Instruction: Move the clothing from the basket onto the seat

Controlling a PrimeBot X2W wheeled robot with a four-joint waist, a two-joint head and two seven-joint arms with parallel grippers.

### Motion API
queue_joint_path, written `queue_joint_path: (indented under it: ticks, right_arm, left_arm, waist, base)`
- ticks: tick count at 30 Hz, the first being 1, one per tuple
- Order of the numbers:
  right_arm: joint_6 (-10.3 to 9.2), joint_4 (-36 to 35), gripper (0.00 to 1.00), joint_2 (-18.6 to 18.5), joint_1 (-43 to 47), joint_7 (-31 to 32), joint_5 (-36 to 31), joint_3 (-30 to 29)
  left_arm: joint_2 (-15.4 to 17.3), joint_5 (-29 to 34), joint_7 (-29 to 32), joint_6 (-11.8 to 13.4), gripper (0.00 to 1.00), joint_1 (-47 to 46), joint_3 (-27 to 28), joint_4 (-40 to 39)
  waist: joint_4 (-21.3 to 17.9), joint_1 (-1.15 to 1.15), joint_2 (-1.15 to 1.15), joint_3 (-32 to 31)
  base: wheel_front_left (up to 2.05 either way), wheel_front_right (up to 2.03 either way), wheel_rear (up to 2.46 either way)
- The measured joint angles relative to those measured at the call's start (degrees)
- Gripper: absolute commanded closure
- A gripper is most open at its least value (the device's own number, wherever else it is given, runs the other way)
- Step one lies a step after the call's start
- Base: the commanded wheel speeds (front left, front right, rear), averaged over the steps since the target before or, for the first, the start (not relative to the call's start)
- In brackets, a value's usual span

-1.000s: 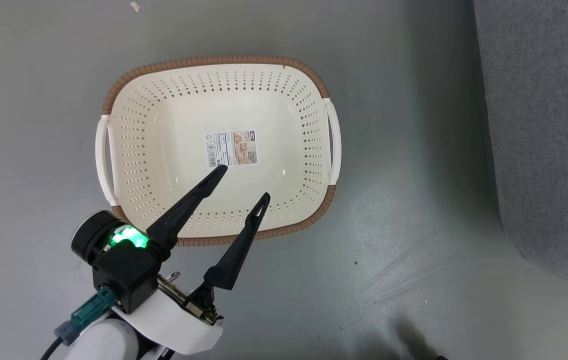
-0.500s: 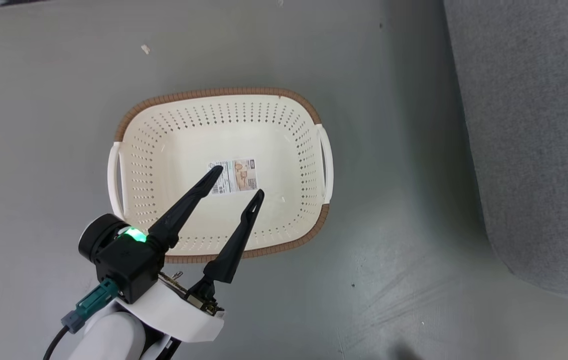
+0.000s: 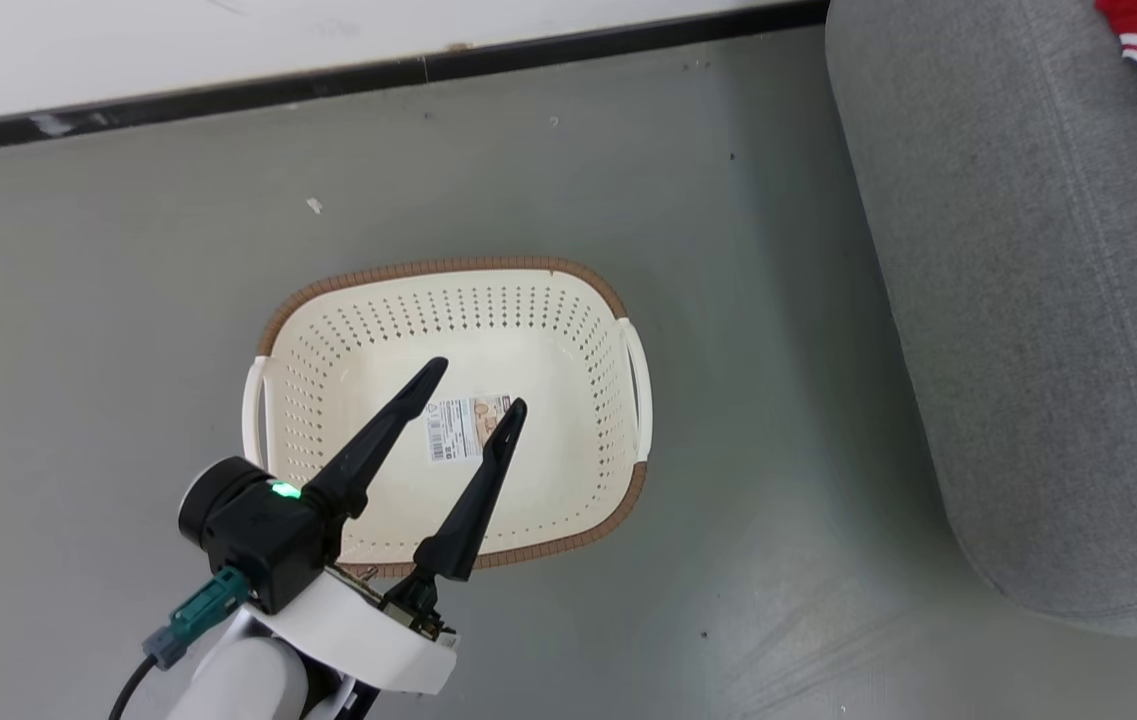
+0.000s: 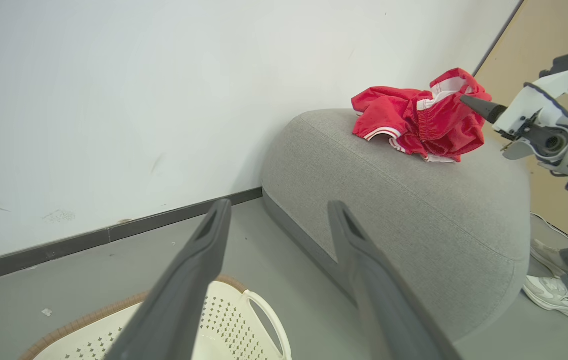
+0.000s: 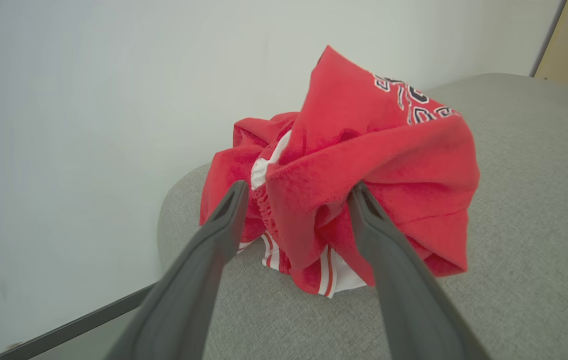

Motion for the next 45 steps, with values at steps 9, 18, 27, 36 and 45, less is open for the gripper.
queue_joint_path:
  ticks: [9, 18, 27, 36, 45]
  right_arm:
    - [0.0, -0.4, 0.0, 0.9, 6.3, 0.0, 1.6, 3.2]
    - [0.0, -2.2, 0.0, 0.9, 10.1, 0.0, 3.0, 4.1]
    - [0.0, -3.8, 0.0, 1.0, 12.1, 0.0, 3.5, 8.4]
    - [0.0, -4.4, 0.0, 1.3, 13.7, 0.0, 4.1, 17.7]
    - [0.0, -2.9, 0.0, 1.6, 15.7, 0.0, 4.2, 27.1]
  left_arm:
    - [-1.0, -0.5, -0.5, 0.2, 0.0, 2.5, -0.3, 2.2]
    - [-1.6, -1.0, -0.9, 0.6, 0.0, 4.8, -0.7, 3.4]
    - [-2.0, -1.5, -1.5, 1.6, 0.0, 5.7, -0.5, 3.9]
    - [-2.0, -1.9, -2.3, 4.7, 0.0, 7.2, 3.5, 5.6]
    - [-1.0, -1.8, -3.1, 8.2, 0.0, 9.1, 8.1, 7.6]
  waist:
    - [-0.1, 0.0, 0.0, -4.7]
    - [-0.3, 0.0, 0.0, -8.6]
    - [-0.3, 0.0, 0.0, -11.1]
    - [0.6, 0.0, 0.0, -13.9]
    - [2.5, 0.0, 0.0, -16.3]
  base:
    - [0.0, 0.0, 0.0]
    - [0.0, 0.0, 0.0]
    - [0.0, 0.0, 0.0]
    - [0.0, 0.0, 0.0]
    - [0.0, 0.0, 0.0]
